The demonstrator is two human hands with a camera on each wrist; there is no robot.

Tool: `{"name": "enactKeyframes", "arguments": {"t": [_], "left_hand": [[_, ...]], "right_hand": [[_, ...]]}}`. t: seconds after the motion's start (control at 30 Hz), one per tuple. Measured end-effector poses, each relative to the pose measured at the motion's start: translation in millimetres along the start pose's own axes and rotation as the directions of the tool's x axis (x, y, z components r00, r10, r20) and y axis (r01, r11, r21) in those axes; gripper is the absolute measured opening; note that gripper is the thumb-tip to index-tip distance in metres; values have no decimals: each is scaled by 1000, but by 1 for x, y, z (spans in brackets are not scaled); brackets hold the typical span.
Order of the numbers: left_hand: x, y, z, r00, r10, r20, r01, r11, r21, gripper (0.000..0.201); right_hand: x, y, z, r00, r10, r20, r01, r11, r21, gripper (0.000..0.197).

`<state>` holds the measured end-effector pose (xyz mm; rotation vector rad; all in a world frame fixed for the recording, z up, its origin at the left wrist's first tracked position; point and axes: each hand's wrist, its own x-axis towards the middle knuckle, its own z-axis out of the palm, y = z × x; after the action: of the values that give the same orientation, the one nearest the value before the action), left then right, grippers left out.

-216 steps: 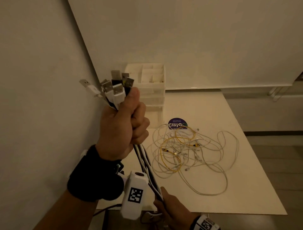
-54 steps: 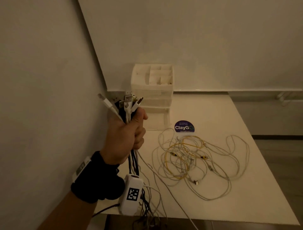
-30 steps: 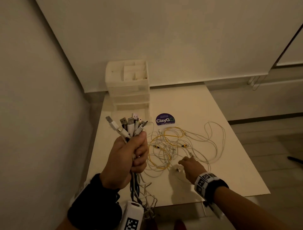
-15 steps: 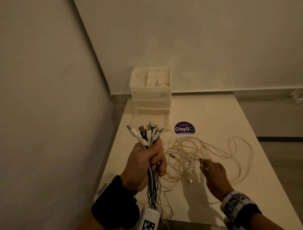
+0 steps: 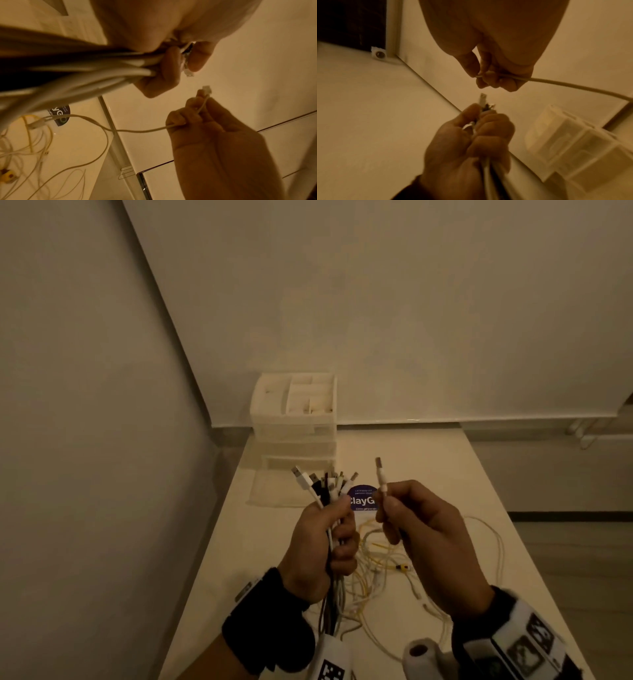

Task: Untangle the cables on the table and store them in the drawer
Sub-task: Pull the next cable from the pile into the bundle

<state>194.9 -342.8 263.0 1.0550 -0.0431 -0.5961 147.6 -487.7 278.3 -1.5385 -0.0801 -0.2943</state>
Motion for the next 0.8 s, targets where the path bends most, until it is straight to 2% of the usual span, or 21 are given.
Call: {"name": "enactKeyframes", "arguments": {"t": [0.07,0.17,0.3,0.33,0.4,0.5,0.57,0.63,0.73,0.8], "left_hand": [[2,1,4,998,56,5,-56,997,43,39],[3,2,6,992,125,23,-126,987,101,39],[7,2,4,984,173,28,-175,975,137,59],[7,3,3,983,183,23,-185,972,147,57],[9,8,1,981,191,31,-193,967,165,41],[10,11,2,984,172,41,-177,962,207,33],[11,11,2,983,181,15,-180,958,225,31],[13,11,0,980,200,-3,-194,954,229,37],[21,18,-11,966,250,-57,-237,956,175,46],[26,28,-22,939,323,-119,-301,938,174,50]], "right_hand": [[-2,-4,7,999,-1,53,5,998,-64,14],[-4,-4,18,999,27,45,-21,992,-124,11],[2,0,26,996,91,1,-90,990,-104,11],[4,2,27,997,79,0,-78,986,-150,11],[7,10,29,1000,22,10,-18,955,-296,8],[8,22,31,999,-49,11,49,899,-436,8],[9,25,33,999,-47,-24,33,911,-411,13],[8,26,34,999,-22,-43,3,925,-380,18],[5,32,28,1000,-6,12,10,904,-427,18],[1,41,19,996,11,87,30,890,-455,16]]}}
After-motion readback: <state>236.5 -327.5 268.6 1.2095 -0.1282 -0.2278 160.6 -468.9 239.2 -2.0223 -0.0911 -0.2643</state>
